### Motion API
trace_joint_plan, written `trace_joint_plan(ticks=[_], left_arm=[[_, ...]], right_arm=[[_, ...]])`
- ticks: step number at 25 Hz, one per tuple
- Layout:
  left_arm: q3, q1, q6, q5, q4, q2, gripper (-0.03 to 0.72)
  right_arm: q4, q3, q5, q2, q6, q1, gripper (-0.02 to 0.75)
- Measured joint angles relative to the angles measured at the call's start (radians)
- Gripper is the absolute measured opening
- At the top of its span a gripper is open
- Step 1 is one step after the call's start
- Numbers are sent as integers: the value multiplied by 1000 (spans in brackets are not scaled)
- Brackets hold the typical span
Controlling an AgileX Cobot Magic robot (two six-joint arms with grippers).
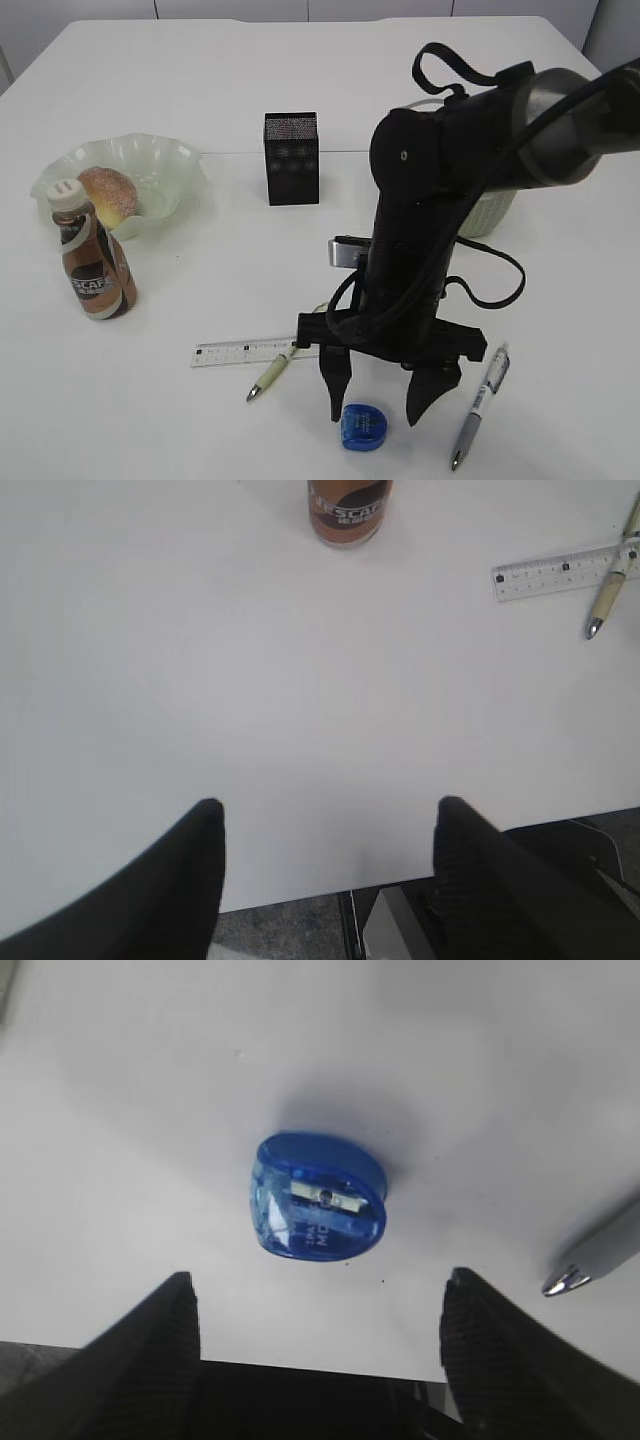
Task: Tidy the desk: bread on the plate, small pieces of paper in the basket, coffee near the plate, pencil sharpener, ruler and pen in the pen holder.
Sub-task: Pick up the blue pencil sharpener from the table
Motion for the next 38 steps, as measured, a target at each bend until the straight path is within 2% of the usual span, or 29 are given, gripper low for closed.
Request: trace_joint_plan(ticks=[26, 38], left_arm=[[0, 0, 0, 0, 0, 0, 476], [0, 0, 0, 0, 0, 0, 476]], right_arm=[[0, 0, -62, 19, -17, 0, 549], [-24, 0, -106, 19, -19, 26, 548]])
